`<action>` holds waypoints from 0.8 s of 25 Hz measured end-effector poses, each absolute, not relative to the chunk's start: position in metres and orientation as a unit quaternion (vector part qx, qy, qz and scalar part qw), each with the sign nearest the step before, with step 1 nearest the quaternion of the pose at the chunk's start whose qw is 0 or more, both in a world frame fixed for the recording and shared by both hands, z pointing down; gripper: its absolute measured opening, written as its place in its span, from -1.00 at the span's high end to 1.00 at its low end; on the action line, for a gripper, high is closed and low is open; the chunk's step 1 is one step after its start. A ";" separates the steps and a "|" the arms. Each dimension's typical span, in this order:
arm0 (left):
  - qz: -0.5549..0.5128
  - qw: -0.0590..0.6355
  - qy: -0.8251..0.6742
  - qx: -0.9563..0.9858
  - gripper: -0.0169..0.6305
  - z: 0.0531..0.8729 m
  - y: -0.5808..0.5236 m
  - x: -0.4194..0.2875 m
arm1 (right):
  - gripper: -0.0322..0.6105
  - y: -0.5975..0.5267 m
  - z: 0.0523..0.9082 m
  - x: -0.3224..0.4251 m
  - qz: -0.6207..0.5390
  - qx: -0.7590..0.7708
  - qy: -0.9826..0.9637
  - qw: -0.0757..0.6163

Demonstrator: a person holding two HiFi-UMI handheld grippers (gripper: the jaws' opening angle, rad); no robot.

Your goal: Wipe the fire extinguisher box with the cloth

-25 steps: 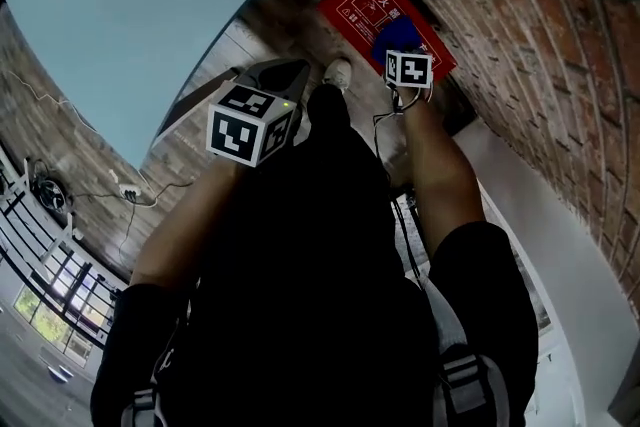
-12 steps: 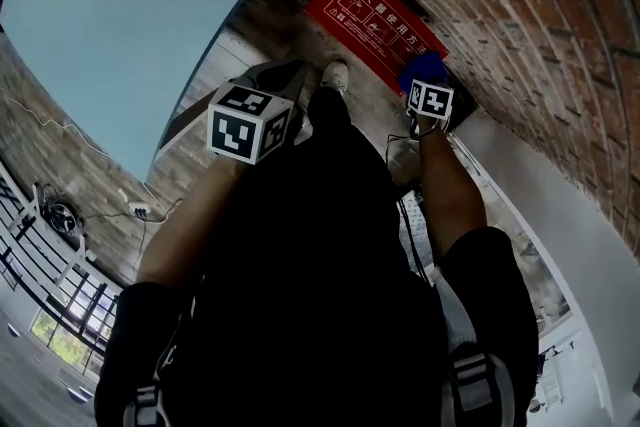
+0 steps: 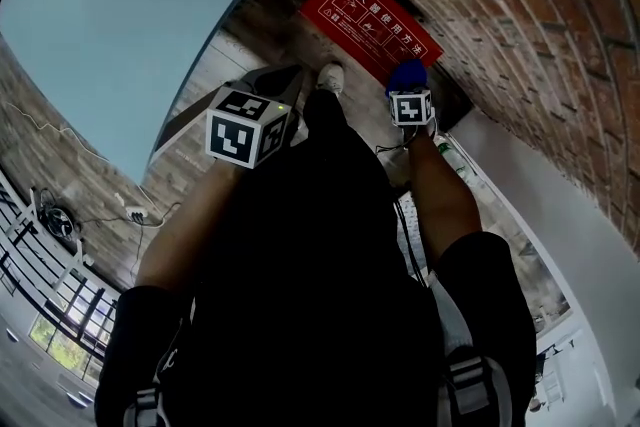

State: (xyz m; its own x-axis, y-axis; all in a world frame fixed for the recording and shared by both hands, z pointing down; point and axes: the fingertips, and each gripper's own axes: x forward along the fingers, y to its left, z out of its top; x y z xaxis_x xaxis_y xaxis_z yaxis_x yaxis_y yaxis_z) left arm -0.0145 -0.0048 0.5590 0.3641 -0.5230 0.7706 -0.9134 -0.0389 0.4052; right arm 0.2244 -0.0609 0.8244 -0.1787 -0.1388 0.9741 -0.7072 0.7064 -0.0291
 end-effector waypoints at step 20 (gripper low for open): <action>0.185 0.499 -0.600 0.597 0.96 0.575 0.041 -0.079 | 0.76 -0.098 0.823 -0.040 0.199 0.113 -0.819 0.527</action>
State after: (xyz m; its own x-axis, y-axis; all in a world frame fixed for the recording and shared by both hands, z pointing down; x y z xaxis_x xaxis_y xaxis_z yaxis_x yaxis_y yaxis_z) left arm -0.0792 0.0412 0.5746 0.2109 -0.5325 0.8197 -0.9010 0.2193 0.3743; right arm -0.0395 -0.0982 0.8232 -0.4195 0.0245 0.9074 -0.3951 0.8951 -0.2068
